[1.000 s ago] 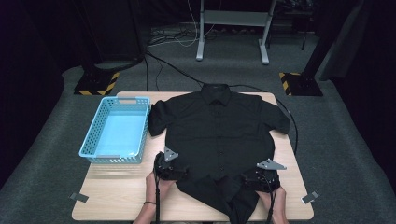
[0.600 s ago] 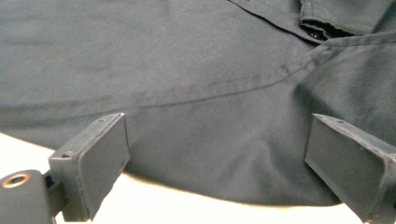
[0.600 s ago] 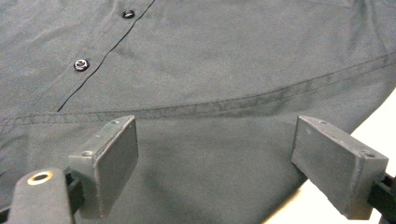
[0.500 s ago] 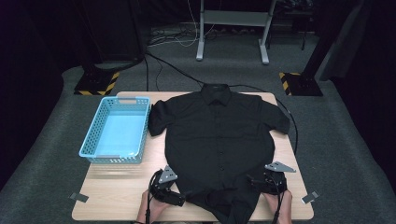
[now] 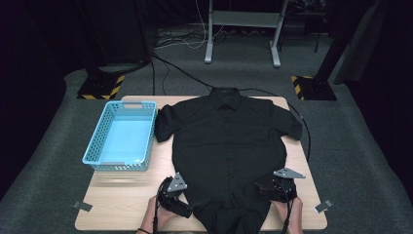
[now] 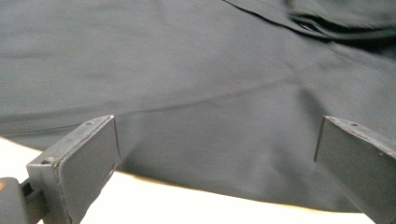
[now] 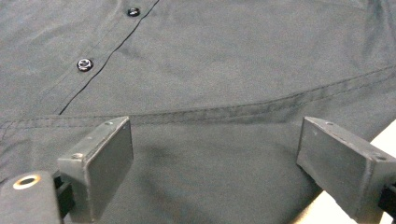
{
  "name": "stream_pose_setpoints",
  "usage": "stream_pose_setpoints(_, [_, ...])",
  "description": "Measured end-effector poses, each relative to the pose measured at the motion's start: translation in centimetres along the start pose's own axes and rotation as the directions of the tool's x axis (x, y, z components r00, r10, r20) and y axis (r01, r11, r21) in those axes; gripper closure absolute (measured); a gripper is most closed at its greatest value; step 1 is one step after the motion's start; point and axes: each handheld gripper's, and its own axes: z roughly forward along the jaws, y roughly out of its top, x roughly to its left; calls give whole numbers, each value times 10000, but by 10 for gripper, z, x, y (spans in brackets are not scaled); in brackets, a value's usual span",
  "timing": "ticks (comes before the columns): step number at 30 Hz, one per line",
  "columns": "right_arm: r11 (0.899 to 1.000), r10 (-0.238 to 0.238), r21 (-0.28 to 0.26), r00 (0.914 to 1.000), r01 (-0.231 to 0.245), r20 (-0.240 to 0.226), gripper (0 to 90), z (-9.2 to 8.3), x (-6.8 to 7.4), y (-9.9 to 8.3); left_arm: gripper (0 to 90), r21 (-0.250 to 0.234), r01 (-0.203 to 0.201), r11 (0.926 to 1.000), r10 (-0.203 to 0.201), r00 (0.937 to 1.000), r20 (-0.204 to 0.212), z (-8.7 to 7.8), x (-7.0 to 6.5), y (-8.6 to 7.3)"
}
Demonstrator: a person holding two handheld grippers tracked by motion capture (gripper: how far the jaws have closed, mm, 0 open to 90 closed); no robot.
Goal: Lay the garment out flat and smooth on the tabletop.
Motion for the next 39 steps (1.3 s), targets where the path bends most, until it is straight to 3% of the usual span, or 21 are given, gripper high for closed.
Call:
stream_pose_setpoints(3, [9999,-48,109,10000,47,67,97,2,2,2,0,-191,573,9982,-589,9937,-950,1,14,4])
stream_pose_setpoints(5, [9996,-109,250,9998,104,179,100,5,3,3,0,-6,863,9963,-851,9815,-1715,8,25,8])
stream_pose_setpoints(10, [9970,-547,585,9955,503,768,102,12,8,5,0,624,1018,9928,-826,9629,-2569,24,36,13])
stream_pose_setpoints(12, [9970,-520,609,9957,474,762,99,14,7,7,0,486,1332,9899,-1178,9633,-2414,27,40,11])
stream_pose_setpoints(19, [9974,-439,615,9951,386,881,92,18,3,11,0,433,1335,9901,-1189,9618,-2465,30,46,14])
stream_pose_setpoints(26, [9977,-384,590,9946,328,963,91,28,-1,19,0,385,1484,9882,-1334,9560,-2611,38,61,22])
stream_pose_setpoints(33, [9978,-402,572,9943,347,984,87,32,-6,24,0,324,1580,9869,-1433,9510,-2740,39,63,23])
stream_pose_setpoints(39, [9983,-245,556,9947,190,995,100,32,-7,25,0,331,1540,9875,-1388,9504,-2785,39,62,24])
